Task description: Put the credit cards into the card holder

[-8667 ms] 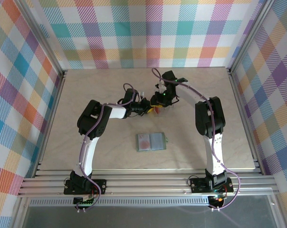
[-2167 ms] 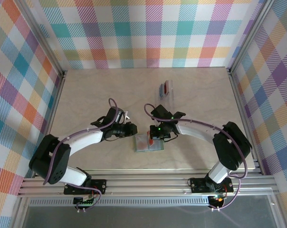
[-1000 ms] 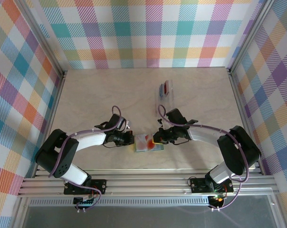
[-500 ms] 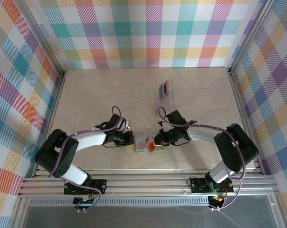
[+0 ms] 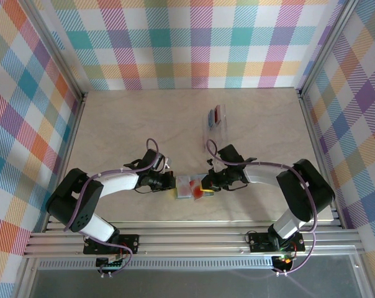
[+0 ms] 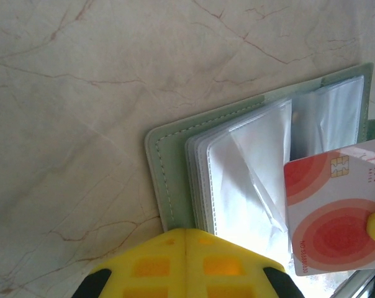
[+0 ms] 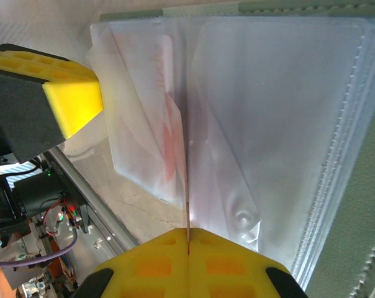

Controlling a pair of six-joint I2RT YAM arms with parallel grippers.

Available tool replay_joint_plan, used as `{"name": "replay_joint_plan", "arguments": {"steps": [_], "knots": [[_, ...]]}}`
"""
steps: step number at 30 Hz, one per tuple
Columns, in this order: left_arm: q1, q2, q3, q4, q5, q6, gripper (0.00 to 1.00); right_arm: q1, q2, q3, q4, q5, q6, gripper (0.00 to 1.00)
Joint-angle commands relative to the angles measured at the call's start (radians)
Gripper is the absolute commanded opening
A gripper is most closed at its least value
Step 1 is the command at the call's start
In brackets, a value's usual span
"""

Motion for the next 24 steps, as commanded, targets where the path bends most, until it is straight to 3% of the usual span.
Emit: {"name": "replay_joint_plan", "arguments": {"steps": [1,24], "knots": [[-0.009,0.014,-0.024,0.02,-0.002,-0.003,0.0,-0.004,0.025,-0.011,0.034,-0.036,0.003,0.0],[-0.015,0.021,-0.03,0.021,-0.005,-0.005,0.0,-0.014,0.115,0.028,0.127,-0.099,0.025,0.0]]}}
